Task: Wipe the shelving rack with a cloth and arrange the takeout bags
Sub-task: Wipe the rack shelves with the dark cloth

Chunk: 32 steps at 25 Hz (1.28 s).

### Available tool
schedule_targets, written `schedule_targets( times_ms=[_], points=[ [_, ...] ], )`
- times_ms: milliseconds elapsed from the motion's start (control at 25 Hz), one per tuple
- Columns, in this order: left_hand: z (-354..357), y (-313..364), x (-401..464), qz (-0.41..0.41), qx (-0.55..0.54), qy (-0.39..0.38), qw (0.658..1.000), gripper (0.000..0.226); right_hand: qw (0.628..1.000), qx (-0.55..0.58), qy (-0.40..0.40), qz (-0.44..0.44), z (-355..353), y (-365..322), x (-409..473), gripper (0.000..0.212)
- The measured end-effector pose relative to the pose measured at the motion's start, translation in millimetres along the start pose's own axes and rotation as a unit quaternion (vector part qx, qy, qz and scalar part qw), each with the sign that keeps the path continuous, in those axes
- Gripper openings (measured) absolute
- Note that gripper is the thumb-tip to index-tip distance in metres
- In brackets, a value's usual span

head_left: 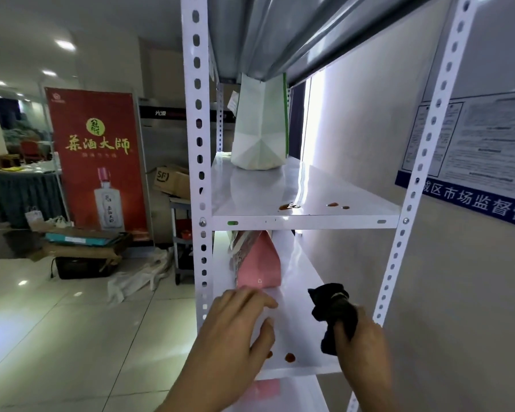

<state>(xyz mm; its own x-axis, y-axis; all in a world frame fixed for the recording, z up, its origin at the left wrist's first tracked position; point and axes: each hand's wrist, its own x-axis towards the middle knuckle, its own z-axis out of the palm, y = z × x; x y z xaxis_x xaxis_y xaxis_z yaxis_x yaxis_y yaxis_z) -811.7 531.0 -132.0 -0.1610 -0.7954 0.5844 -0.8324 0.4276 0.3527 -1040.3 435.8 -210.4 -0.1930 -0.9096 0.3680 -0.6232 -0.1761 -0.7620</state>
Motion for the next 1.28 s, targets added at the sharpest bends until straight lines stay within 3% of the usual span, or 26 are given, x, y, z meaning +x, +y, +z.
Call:
schedule_targets(
  times_ms=[80,200,320,440,640,800,920,1040,1160,1280],
  points=[
    [-13,11,17,0.032,0.03,0.035,0.998,0.027,0.998,0.009,0.065,-0.014,-30,-26,-13,0.018],
    [-35,19,43,0.081,0.068,0.12,0.987,0.037,0.987,0.016,0.154,-0.052,-80,-72,-22,0.029],
    [-50,18,71,0.066,0.121,0.158,0.978,0.051,0.97,0.029,0.196,-0.14,-117,-124,-9,0.035],
    [-50,12,83,0.009,0.17,0.134,0.976,0.049,0.958,-0.008,0.171,-0.232,-123,-181,24,0.037],
    [-48,-10,74,0.002,0.134,0.106,0.985,0.026,0.889,-0.329,0.07,-0.309,-75,-228,70,0.039],
    [-52,-16,75,0.015,0.104,0.131,0.986,0.027,0.884,-0.332,-0.041,-0.327,-32,-224,75,0.044],
    [-53,-15,85,0.013,0.07,0.16,0.985,0.019,0.902,-0.262,-0.133,-0.316,-26,-226,85,0.043],
    [-43,-7,97,0.001,0.073,0.158,0.985,0.021,0.913,-0.256,-0.171,-0.269,-27,-233,98,0.039],
    [-34,-8,101,-0.029,0.091,0.153,0.984,0.021,0.928,-0.298,-0.137,-0.176,-23,-241,111,0.039],
    [-28,-17,99,-0.004,0.103,0.182,0.978,0.012,0.928,-0.337,-0.095,-0.123,-19,-231,123,0.028]
  ],
)
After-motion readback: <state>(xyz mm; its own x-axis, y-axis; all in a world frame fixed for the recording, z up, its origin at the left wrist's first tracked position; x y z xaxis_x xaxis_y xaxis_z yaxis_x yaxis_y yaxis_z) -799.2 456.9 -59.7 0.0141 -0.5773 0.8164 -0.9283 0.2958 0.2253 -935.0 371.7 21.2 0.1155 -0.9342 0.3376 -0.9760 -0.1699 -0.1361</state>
